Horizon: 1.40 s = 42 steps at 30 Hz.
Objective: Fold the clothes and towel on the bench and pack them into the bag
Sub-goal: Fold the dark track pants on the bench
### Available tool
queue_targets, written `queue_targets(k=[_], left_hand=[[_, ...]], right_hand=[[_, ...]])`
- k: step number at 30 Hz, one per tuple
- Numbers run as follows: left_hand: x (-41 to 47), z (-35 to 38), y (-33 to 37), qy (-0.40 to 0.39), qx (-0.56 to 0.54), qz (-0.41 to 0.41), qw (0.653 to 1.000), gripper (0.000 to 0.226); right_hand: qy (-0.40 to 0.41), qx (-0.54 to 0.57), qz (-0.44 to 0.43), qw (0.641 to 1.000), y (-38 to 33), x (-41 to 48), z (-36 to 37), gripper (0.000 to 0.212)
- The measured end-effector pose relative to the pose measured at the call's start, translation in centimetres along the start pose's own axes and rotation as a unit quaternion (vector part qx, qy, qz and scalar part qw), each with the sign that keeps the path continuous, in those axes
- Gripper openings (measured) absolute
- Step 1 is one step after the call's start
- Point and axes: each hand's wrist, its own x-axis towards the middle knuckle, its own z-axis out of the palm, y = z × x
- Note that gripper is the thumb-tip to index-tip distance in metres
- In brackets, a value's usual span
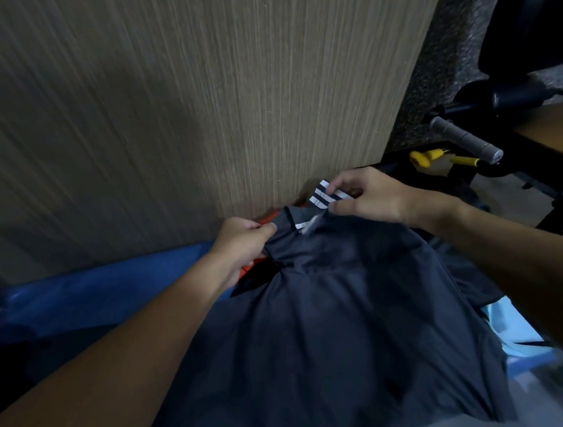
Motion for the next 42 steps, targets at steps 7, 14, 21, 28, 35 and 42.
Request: queue_targets(k=[7, 14, 21, 28, 35, 42], left_hand=[[-0.2, -0.4, 0.0, 0.008, -0.013, 0.0, 1.0, 0.02], [0.1, -0.2, -0.2, -0.009, -0.02, -0.018, 1.0, 0.011], [0.8, 0.0, -0.6, -0.013, -0.005, -0.025, 1.0, 0.018], [0.9, -0.2, -0.6, -0.006, -0.026, -0.035, 0.999, 0.016], [1.4, 0.0, -0.7, 0.007, -0.066, -0.041, 0.997, 0.004], [1.8, 0.1, -0.5, 0.006, -0.127, -0.053, 0.991, 0.022]], right_hand=[[0.074, -0.176, 0.004, 0.982, -0.2, 0.7, -0.2, 0.029], [0.056, -0.005, 0.066, 0.996, 0.5, 0.9, -0.1, 0.05], [-0.11, -0.305, -0.097, 0.941, -0.2, -1.9, -0.8, 0.065], [-0.001, -0.296, -0.128, 0.947, 0.9, -1.5, -0.1, 0.006], [0.111, -0.041, 0.085, 0.989, 0.7, -0.1, -0.7, 0.022], [0.09, -0.08, 0.115, 0.986, -0.1, 1.3, -0.2, 0.032]])
